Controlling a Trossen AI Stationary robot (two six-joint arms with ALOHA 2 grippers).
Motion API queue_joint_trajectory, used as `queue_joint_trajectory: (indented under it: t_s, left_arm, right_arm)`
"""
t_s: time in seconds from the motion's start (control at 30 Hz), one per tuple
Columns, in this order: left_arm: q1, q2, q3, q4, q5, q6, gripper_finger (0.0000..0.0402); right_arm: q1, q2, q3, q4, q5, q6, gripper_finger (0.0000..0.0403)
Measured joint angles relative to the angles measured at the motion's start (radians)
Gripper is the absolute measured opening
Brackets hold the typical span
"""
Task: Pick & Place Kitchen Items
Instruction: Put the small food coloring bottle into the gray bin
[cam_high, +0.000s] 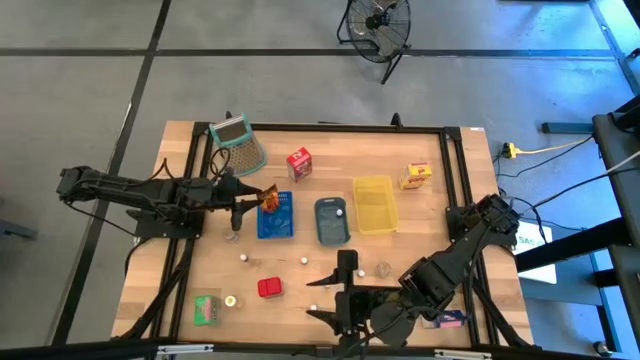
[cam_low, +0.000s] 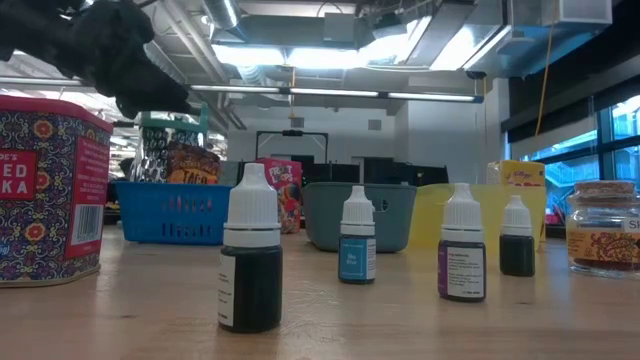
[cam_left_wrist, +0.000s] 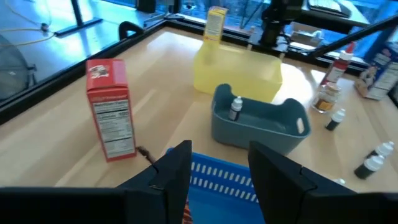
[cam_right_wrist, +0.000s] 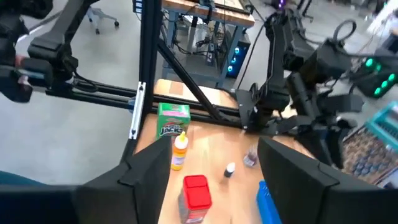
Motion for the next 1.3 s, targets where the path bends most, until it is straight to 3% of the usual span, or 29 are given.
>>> queue_joint_trajectory:
  t_s: [0.2,0.33,0.43,0.57,0.83,0.97,1.17,1.3]
  left_arm:
    - [0.000,0.000,0.000,0.063,0.004,0.030,0.0151]
    - [0.000,0.000,0.021,0.151,0.007,0.119,0.0153]
    - [0.000,0.000,0.103,0.110,0.048,0.163,0.0151]
    - [0.000,0.009,0.183,0.050,0.064,0.215,0.0146]
    - [0.000,0.007,0.268,0.063,0.091,0.260,0.0145]
    - [0.000,0.007,0.272,0.068,0.103,0.262,0.0145]
    - [0.004,0.014,0.271,0.067,0.072,0.264,0.0144]
    - [0.003,0.040,0.254,0.080,0.021,0.285,0.0144]
  right_arm:
    - [-0.003,0.000,0.000,-0.002,0.006,-0.038,0.0247]
    - [-0.010,-0.006,0.000,-0.007,0.131,-0.039,0.0244]
    - [-0.010,-0.033,0.001,-0.029,0.219,-0.062,0.0241]
    - [-0.008,-0.061,0.003,-0.102,0.290,-0.082,0.0240]
    - [-0.008,-0.066,0.002,-0.377,0.288,-0.173,0.0240]
    - [-0.001,-0.097,0.002,-0.600,0.312,0.011,0.0241]
    - [0.012,-0.141,0.001,-1.025,0.317,0.552,0.0241]
    - [0.020,-0.162,-0.018,-0.996,0.238,0.565,0.0241]
